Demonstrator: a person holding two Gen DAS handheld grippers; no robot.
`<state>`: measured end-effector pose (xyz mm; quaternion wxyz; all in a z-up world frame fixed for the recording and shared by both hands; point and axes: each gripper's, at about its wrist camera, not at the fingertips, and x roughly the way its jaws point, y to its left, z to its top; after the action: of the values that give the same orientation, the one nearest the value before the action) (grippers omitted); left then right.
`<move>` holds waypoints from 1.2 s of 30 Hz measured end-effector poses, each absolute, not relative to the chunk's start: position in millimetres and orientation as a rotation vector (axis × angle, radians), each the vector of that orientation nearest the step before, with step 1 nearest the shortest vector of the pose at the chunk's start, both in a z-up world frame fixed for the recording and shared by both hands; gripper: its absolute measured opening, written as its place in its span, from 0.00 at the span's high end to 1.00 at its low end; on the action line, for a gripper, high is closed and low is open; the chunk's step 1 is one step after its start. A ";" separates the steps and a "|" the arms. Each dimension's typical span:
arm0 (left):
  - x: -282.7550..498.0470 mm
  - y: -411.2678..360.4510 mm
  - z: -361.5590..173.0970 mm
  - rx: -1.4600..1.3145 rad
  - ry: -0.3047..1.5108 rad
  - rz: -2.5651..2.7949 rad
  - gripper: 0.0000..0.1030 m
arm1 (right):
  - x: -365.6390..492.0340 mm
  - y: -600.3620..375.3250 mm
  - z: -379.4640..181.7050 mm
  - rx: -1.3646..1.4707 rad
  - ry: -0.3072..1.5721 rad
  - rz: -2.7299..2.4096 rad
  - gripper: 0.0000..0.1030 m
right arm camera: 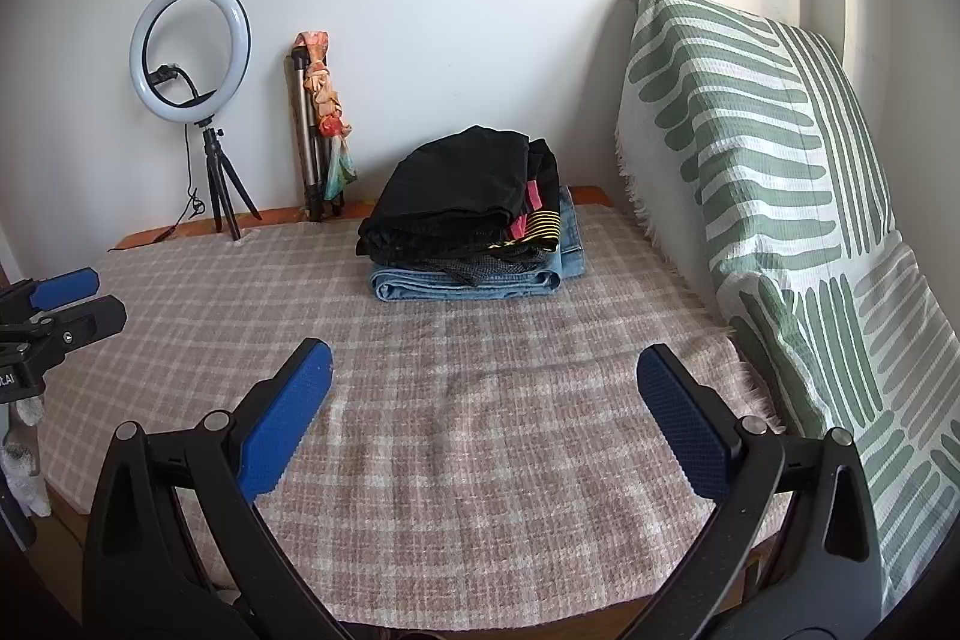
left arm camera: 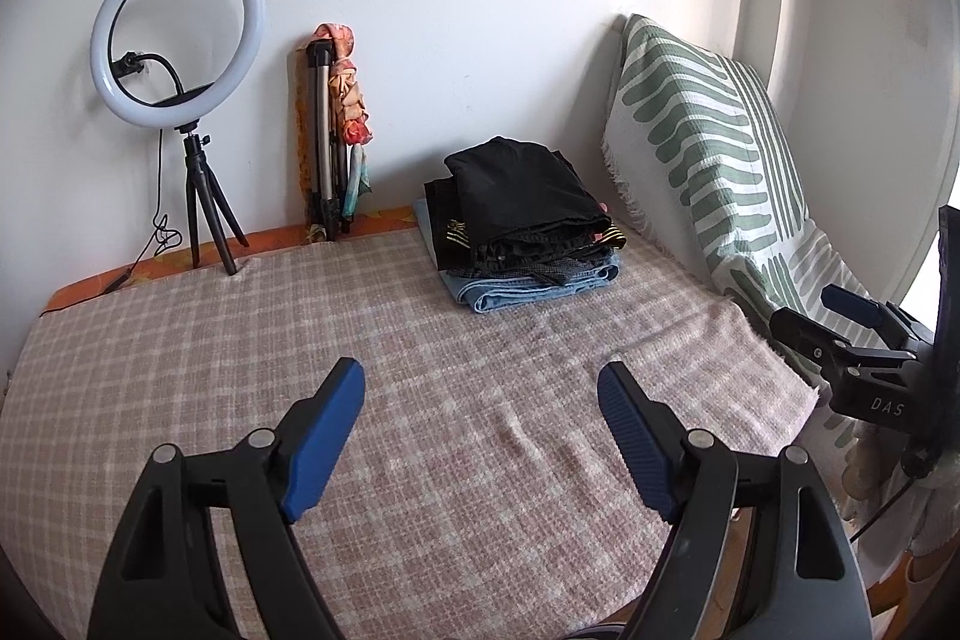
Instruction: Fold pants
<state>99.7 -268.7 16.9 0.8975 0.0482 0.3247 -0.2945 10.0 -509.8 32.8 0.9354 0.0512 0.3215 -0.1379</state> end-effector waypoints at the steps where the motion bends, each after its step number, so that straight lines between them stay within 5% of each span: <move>1: 99.5 -269.0 17.1 0.098 0.673 -0.613 0.24 | 9.9 -509.8 32.8 0.106 0.658 -0.280 0.00; 36: 88.1 -272.5 33.3 0.124 0.612 -0.571 0.24 | 9.6 -506.5 32.2 0.116 0.661 -0.272 0.00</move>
<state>88.1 -272.5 33.3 0.9119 0.0602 0.2969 -0.2770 9.6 -506.5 32.1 0.9352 0.0565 0.3232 -0.1329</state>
